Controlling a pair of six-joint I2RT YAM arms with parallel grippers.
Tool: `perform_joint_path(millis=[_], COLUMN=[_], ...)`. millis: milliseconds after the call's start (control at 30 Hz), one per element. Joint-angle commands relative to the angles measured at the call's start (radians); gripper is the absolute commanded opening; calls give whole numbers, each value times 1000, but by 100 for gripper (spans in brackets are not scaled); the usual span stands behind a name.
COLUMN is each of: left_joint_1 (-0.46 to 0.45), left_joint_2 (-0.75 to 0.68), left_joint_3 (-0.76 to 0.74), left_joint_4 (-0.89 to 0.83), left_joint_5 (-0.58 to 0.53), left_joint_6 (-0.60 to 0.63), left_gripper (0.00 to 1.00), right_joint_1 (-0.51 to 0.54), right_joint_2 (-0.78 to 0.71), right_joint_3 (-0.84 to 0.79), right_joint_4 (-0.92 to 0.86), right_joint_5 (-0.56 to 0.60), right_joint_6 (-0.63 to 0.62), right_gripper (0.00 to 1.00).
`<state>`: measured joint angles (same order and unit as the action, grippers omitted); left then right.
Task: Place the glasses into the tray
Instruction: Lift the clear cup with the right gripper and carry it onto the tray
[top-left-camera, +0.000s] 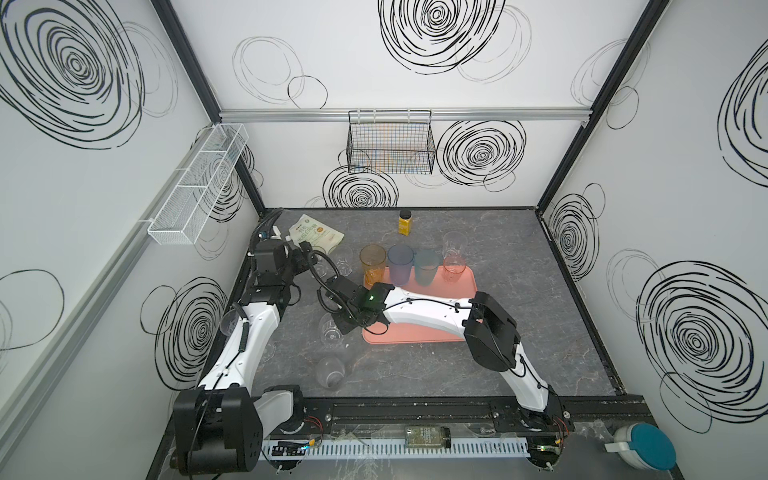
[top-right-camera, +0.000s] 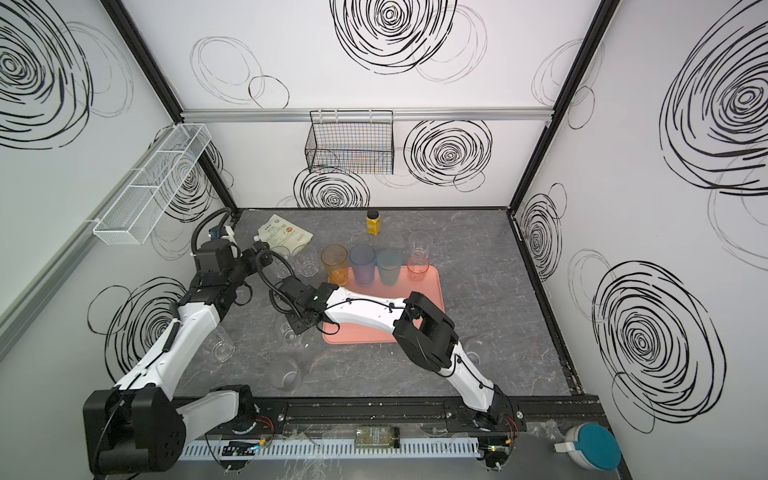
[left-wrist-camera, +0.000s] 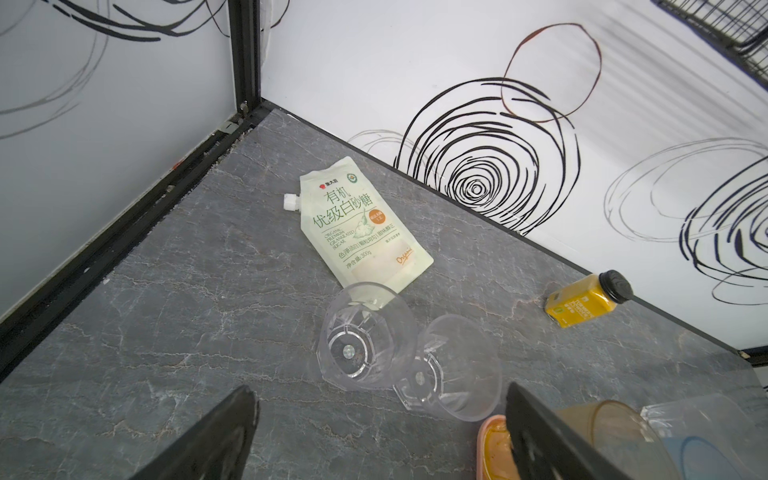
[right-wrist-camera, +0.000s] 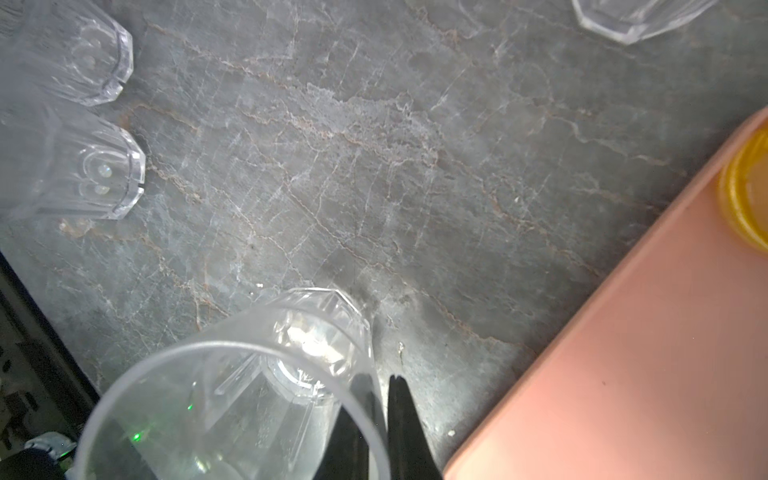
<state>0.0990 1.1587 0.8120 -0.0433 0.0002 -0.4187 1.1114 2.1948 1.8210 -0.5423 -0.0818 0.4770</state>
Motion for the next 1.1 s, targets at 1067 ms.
perform_joint_path(millis=[1067], left_joint_1=[-94], left_joint_2=[25], left_joint_3=[33], left_joint_4=[41], left_joint_5=[91], left_joint_6=[-47], left_gripper=[99], right_joint_1=[-252], right_joint_2=[-295], right_joint_3=[-301], right_joint_4=[41], right_joint_5=[182], right_joint_6=[45], right_gripper=[0])
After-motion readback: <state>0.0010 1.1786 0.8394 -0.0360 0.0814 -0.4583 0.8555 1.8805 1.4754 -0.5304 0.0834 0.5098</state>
